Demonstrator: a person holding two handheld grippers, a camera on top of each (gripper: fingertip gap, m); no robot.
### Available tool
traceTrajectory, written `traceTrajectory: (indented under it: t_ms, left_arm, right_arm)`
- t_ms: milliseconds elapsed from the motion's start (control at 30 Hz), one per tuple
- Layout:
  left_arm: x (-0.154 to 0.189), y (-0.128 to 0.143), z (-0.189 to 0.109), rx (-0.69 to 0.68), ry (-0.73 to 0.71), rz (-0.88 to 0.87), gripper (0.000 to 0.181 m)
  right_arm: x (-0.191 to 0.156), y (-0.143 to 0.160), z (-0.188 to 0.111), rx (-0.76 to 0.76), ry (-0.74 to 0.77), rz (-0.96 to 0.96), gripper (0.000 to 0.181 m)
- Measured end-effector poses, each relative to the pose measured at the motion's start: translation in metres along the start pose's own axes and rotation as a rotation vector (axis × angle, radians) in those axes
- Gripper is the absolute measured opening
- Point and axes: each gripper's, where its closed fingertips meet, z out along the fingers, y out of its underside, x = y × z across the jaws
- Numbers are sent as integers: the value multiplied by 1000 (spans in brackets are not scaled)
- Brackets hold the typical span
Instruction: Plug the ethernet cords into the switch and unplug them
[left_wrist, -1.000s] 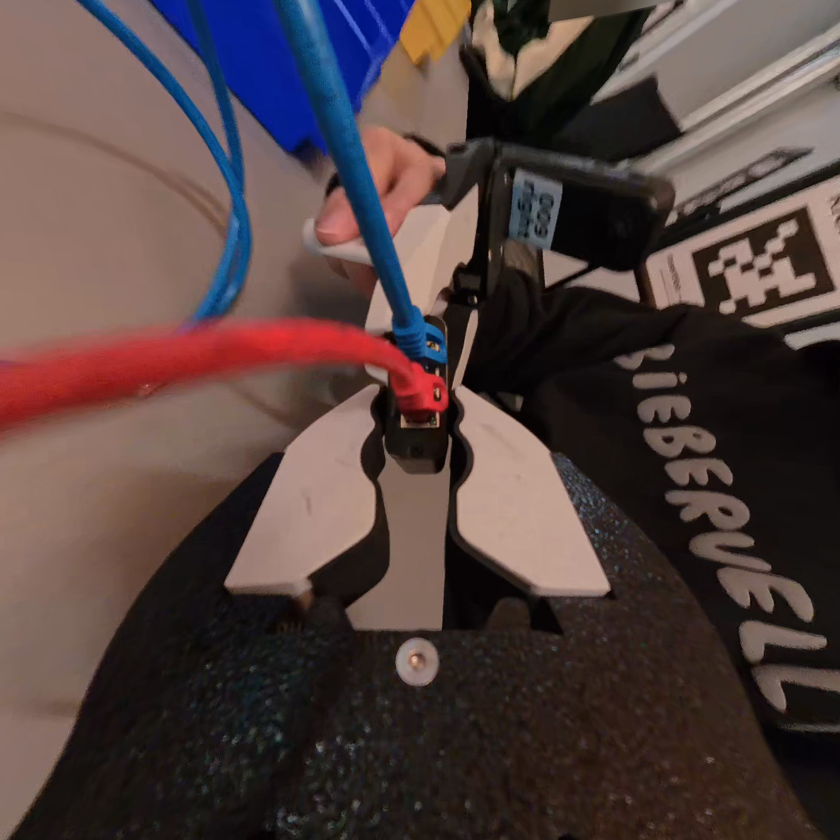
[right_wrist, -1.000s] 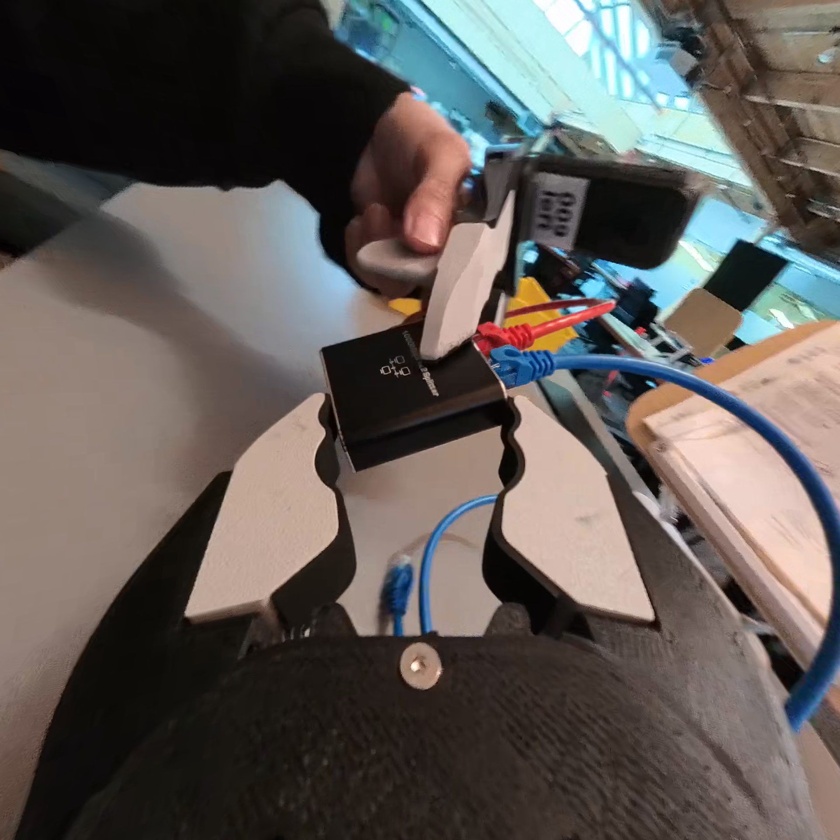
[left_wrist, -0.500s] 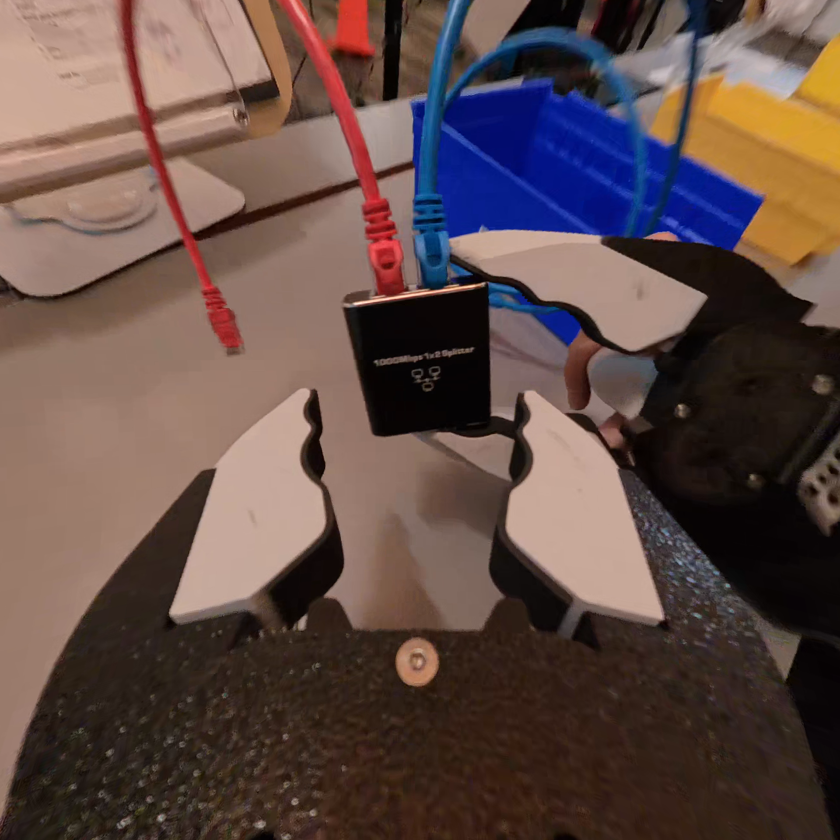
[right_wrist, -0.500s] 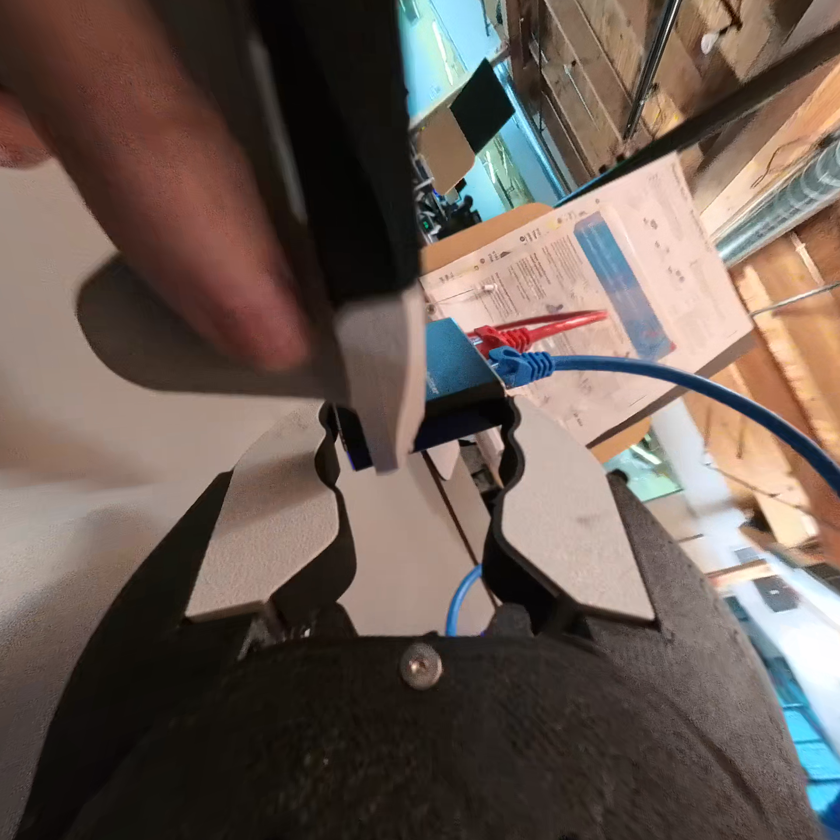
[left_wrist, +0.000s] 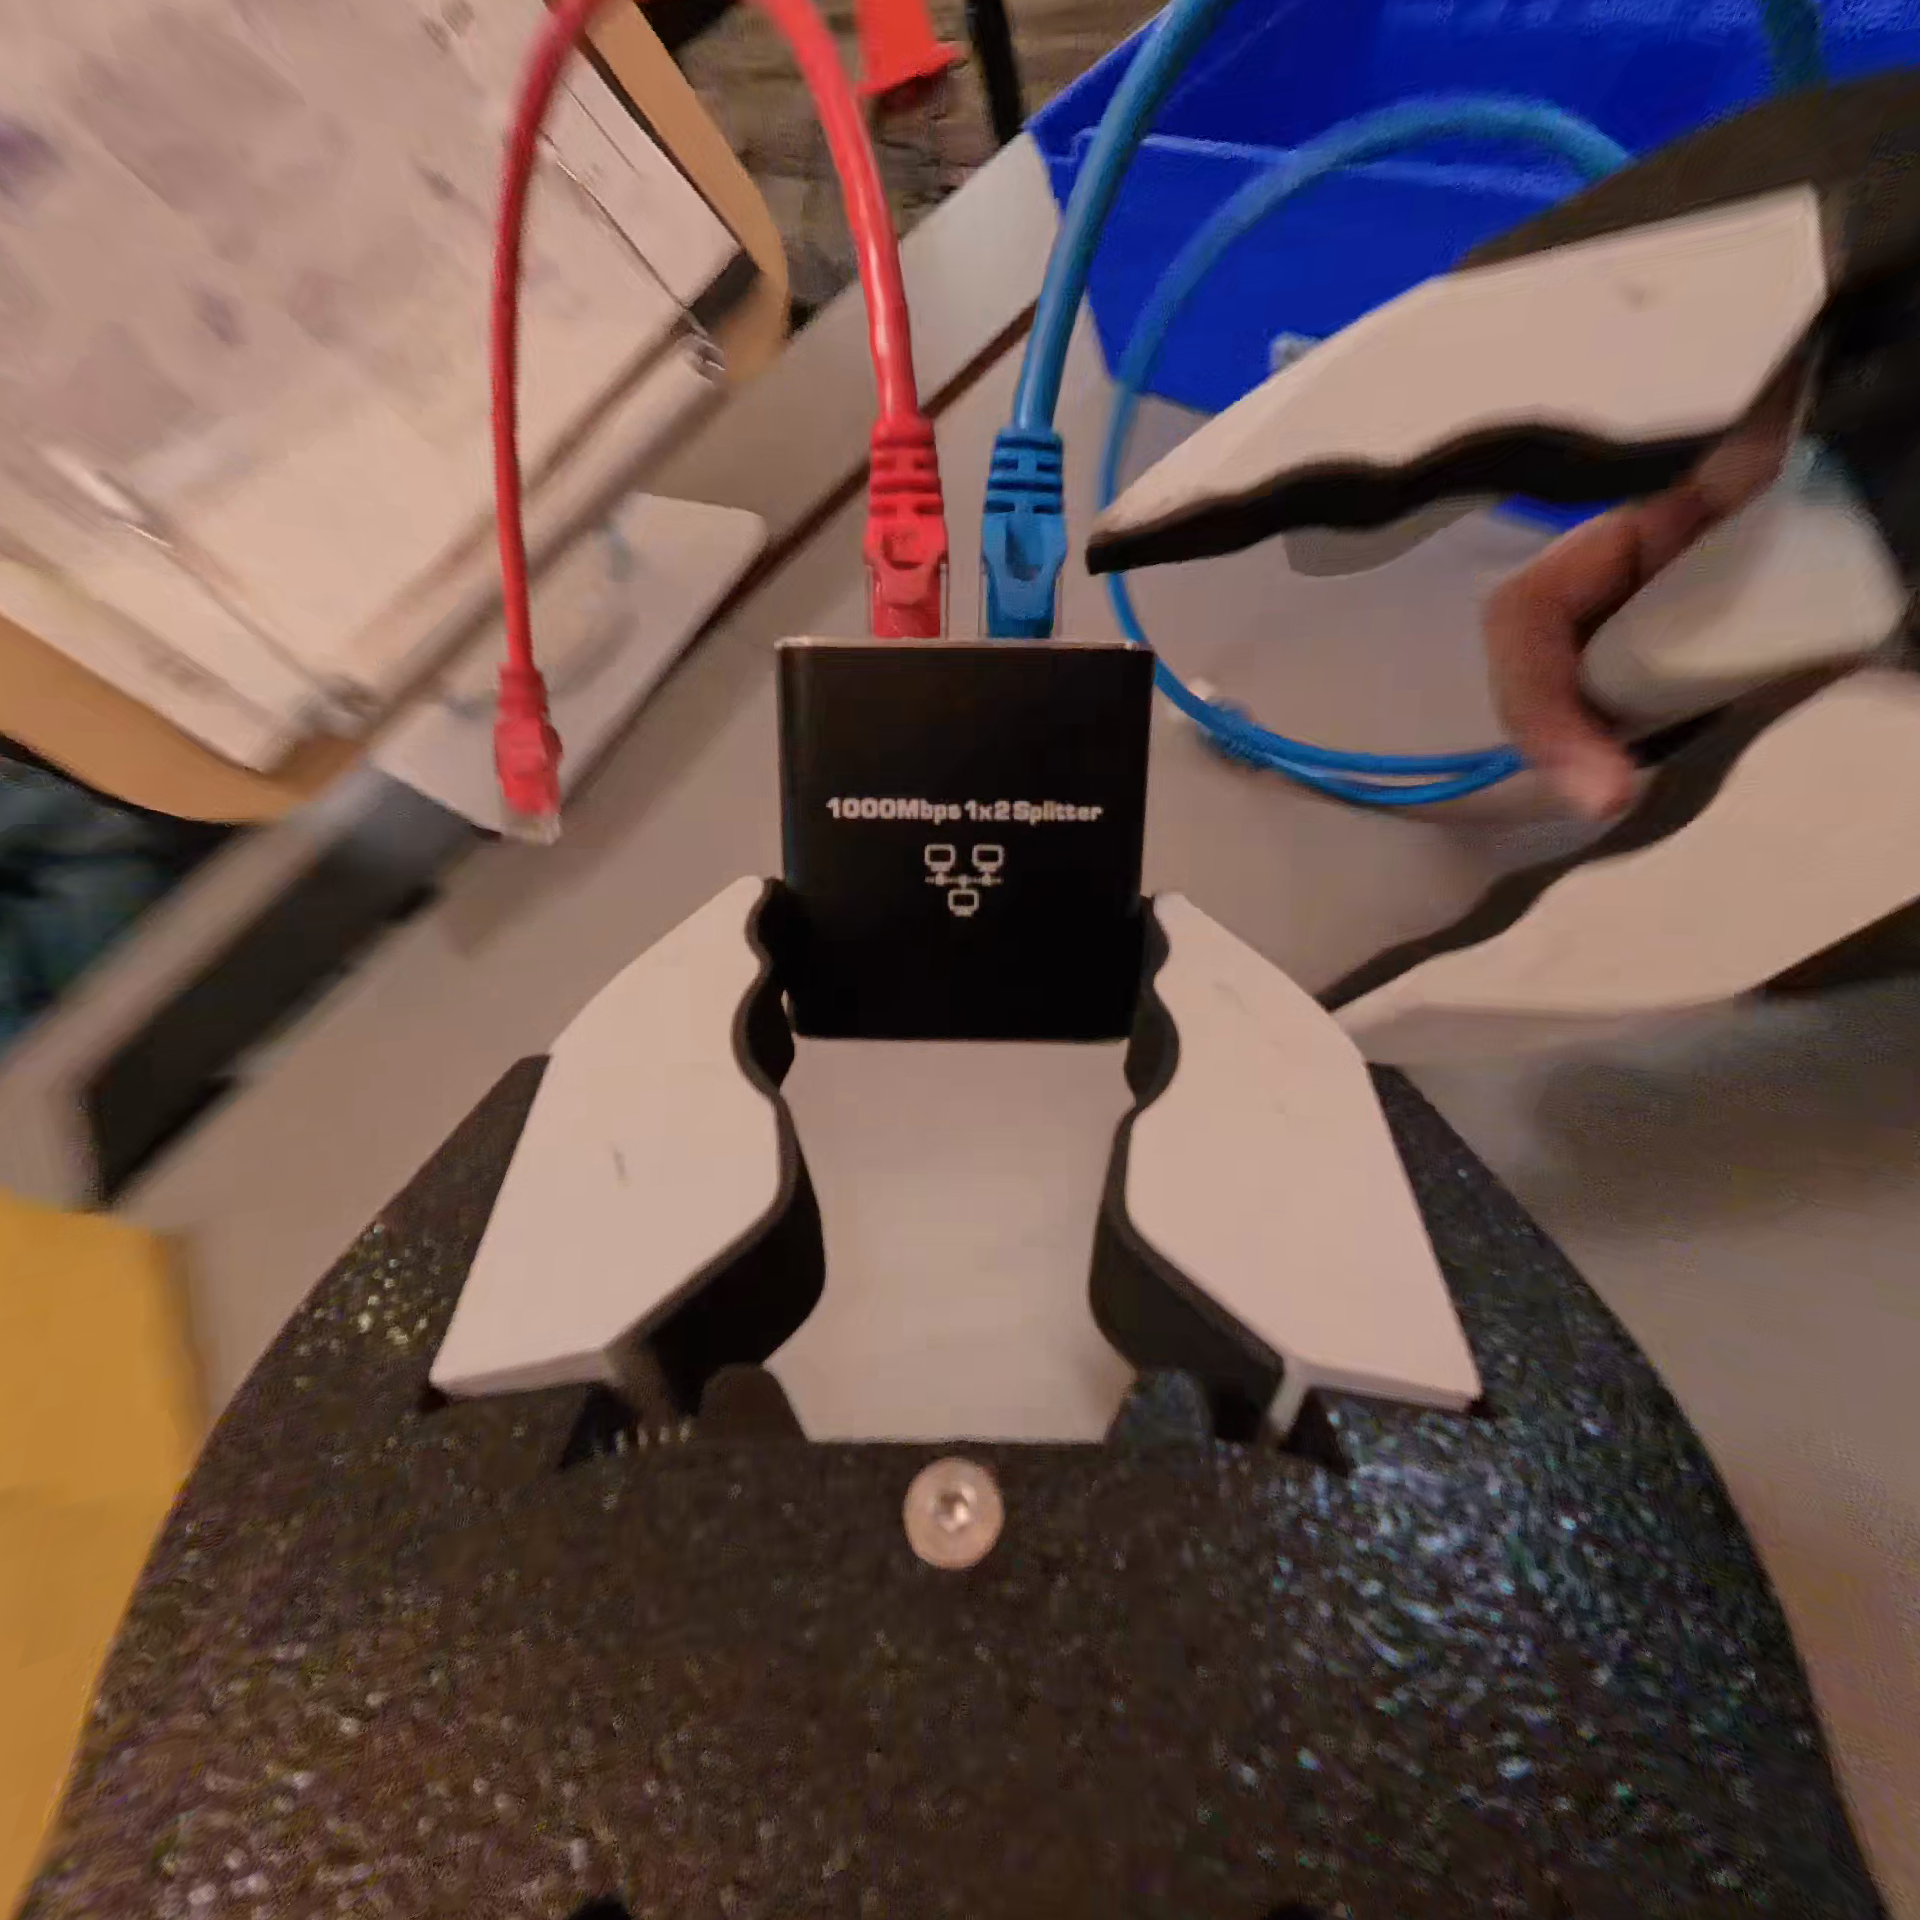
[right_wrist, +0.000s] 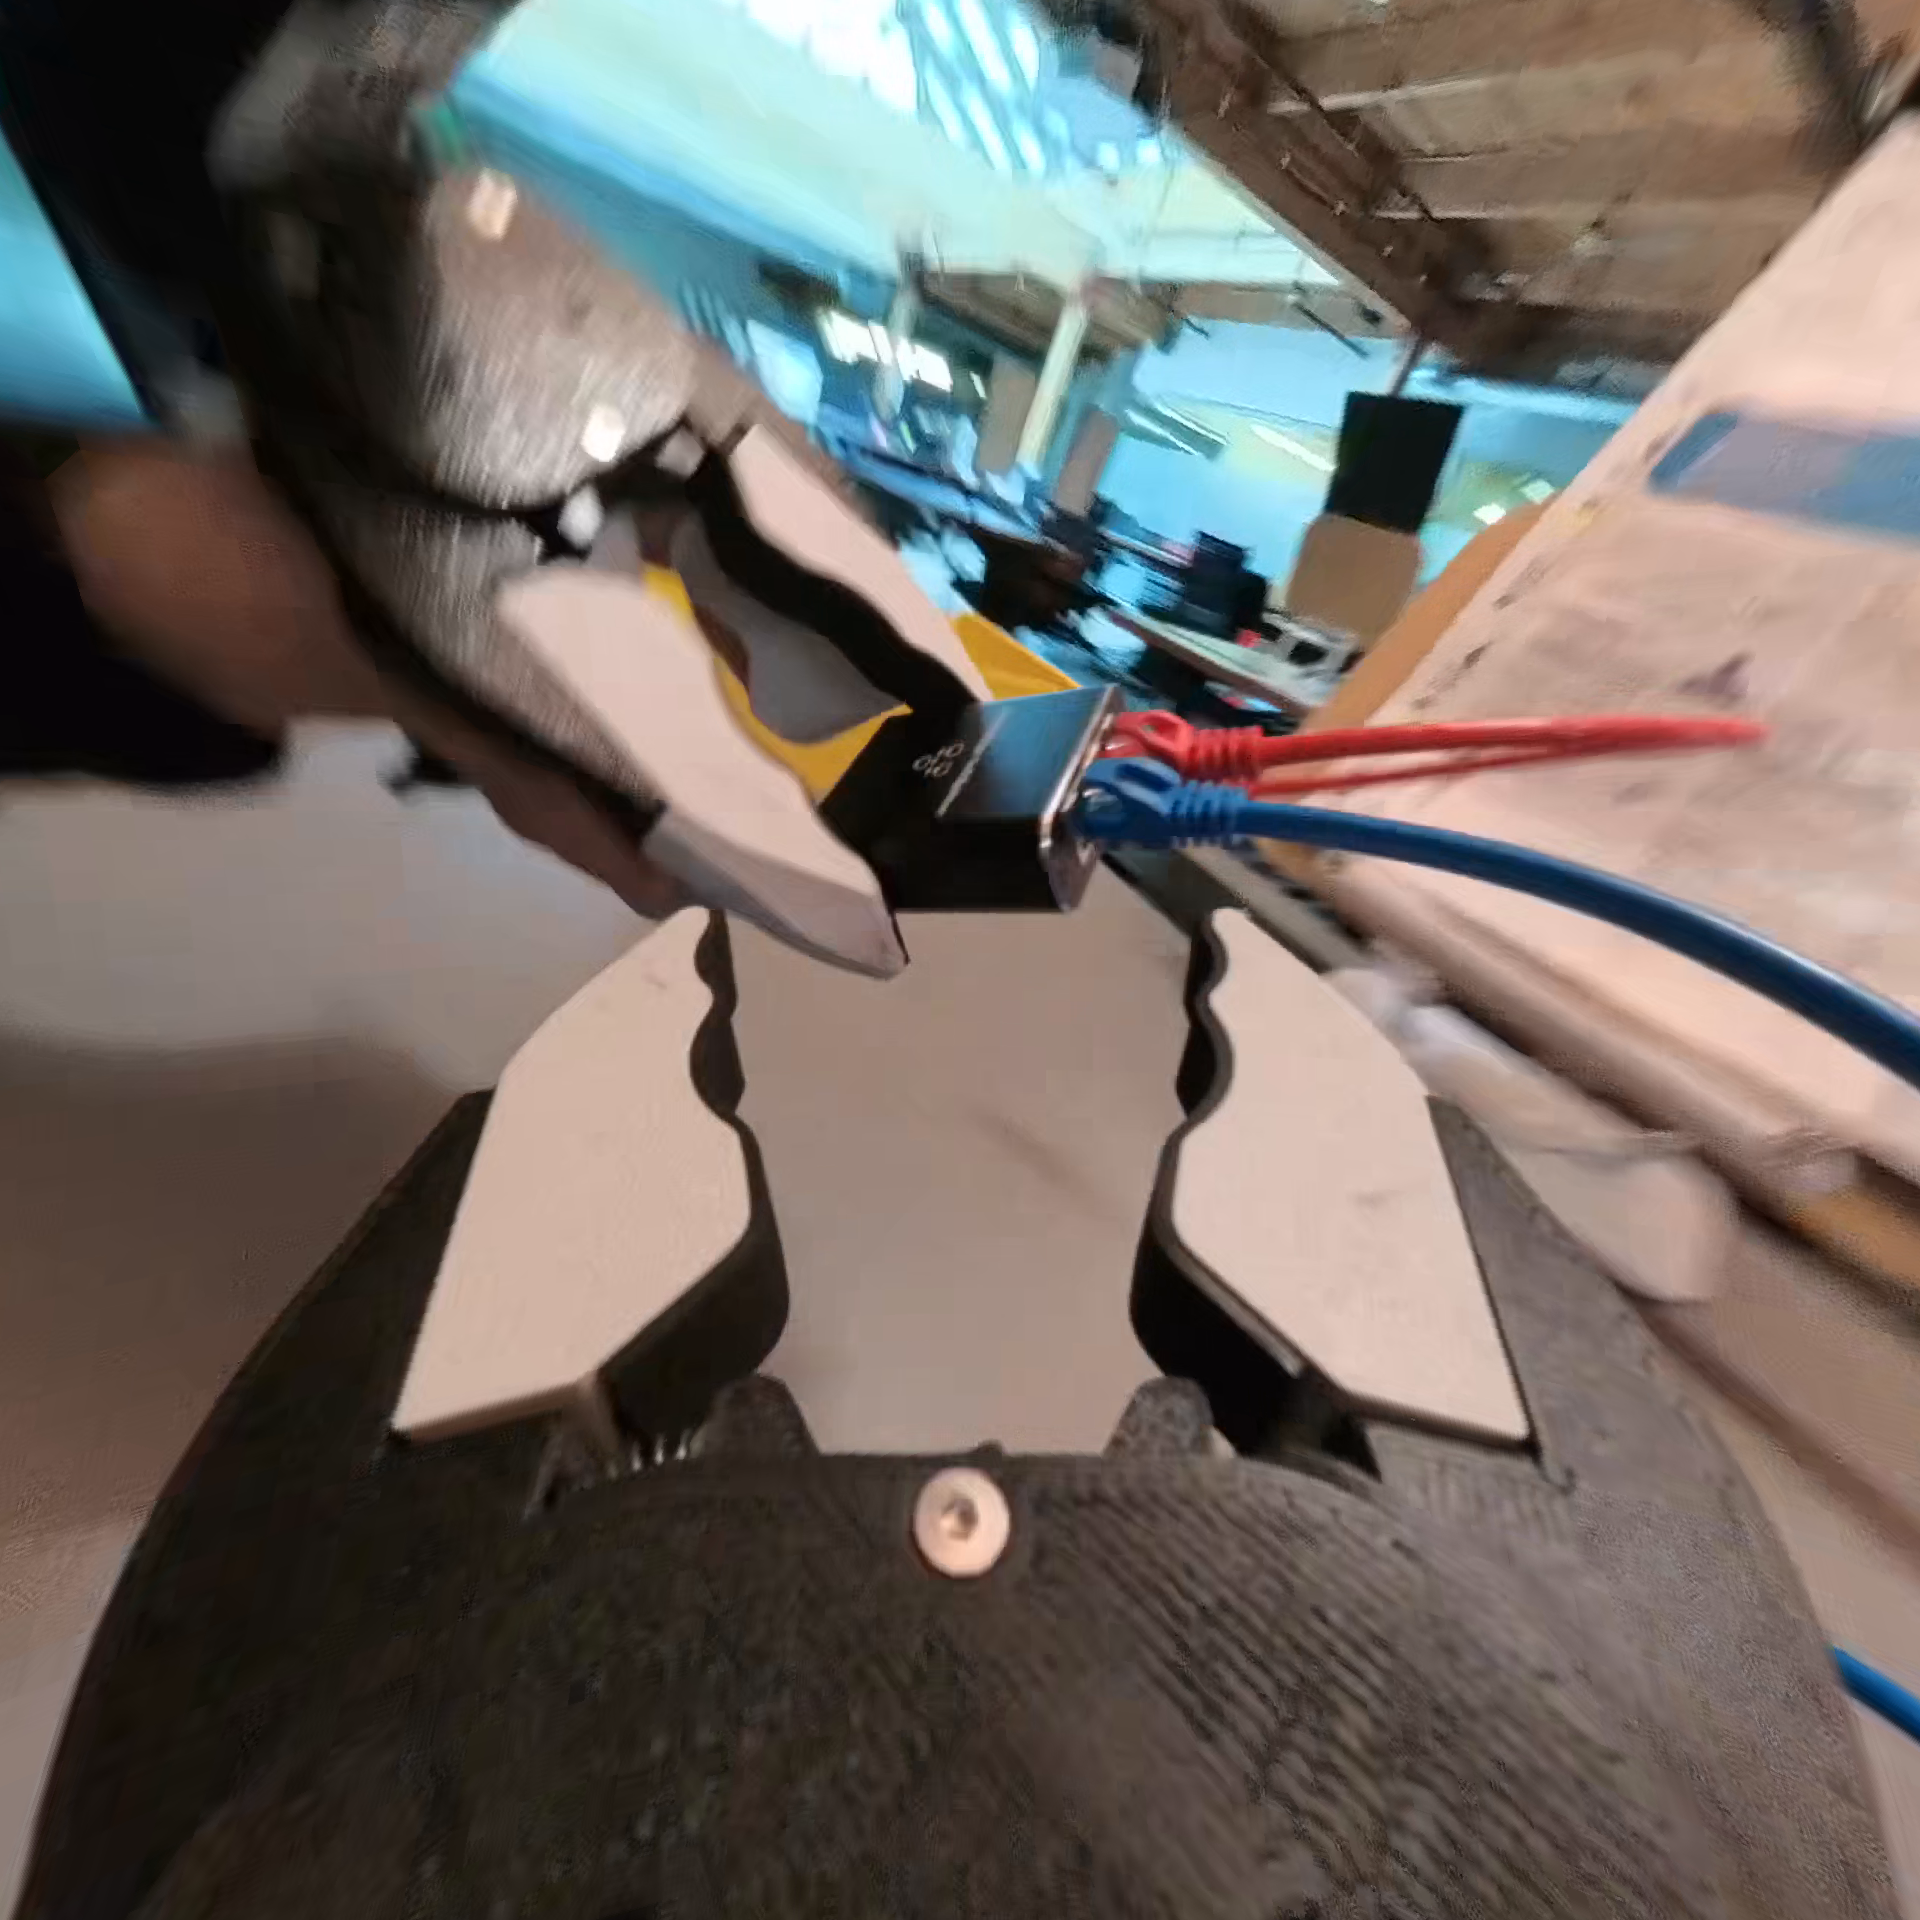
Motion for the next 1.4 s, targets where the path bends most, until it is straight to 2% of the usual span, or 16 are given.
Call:
traceTrajectory:
  t_ms: [67, 133, 200, 233, 333, 433, 533, 600, 667, 800, 867, 967, 1100, 1267, 1333, 1400]
  left_arm:
    - [-10, -7, -9, 7, -88, 165, 62]
    - [-13, -14, -16, 14, -173, 315, 62]
    - [-10, -23, -23, 28, -242, 458, 62]
    - [-6, -27, -25, 44, -260, 521, 62]
    - [9, -36, -30, 88, -270, 661, 62]
    - [23, -38, -29, 148, -235, 748, 62]
    - [28, -34, -25, 179, -179, 721, 62]
    - [31, -36, -27, 271, -126, 637, 61]
    - [30, -39, -33, 348, -66, 434, 63]
    - [22, -42, -46, 466, 229, -283, 63]
    - [27, -40, -48, 466, 419, -519, 56]
    - [39, -37, -43, 443, 573, -653, 45]
    - [36, -41, -37, 465, 665, -842, 22]
    - [36, -31, -29, 447, 769, -970, 22]
    - [28, -25, -27, 448, 797, -1090, 22]
    - [13, -18, -25, 475, 788, -1187, 22]
  right_arm:
    - [5, -10, -3, 115, -77, 340, 84]
    - [1, -17, -3, 195, -224, 661, 83]
    - [-1, -20, -3, 255, -340, 901, 82]
    - [-2, -22, -4, 283, -392, 981, 76]
    - [-1, -30, -9, 364, -468, 1099, 71]
    - [-7, -28, -11, 352, -499, 1070, 24]
    - [-9, -23, -10, 271, -507, 1029, 22]
    - [-8, -28, -11, 298, -510, 1077, 21]
    - [-2, -31, -11, 347, -496, 1153, 23]
    - [20, -31, -18, 481, -454, 1321, 23]
    - [24, -28, -17, 488, -434, 1340, 23]
    - [17, -25, -14, 444, -429, 1304, 24]
    - [10, -27, -11, 425, -435, 1261, 23]
    - [6, -12, -5, 314, -381, 1166, 22]
    - [-4, -7, 0, 232, -377, 1101, 51]
    - [-30, 2, 2, 49, -469, 1031, 70]
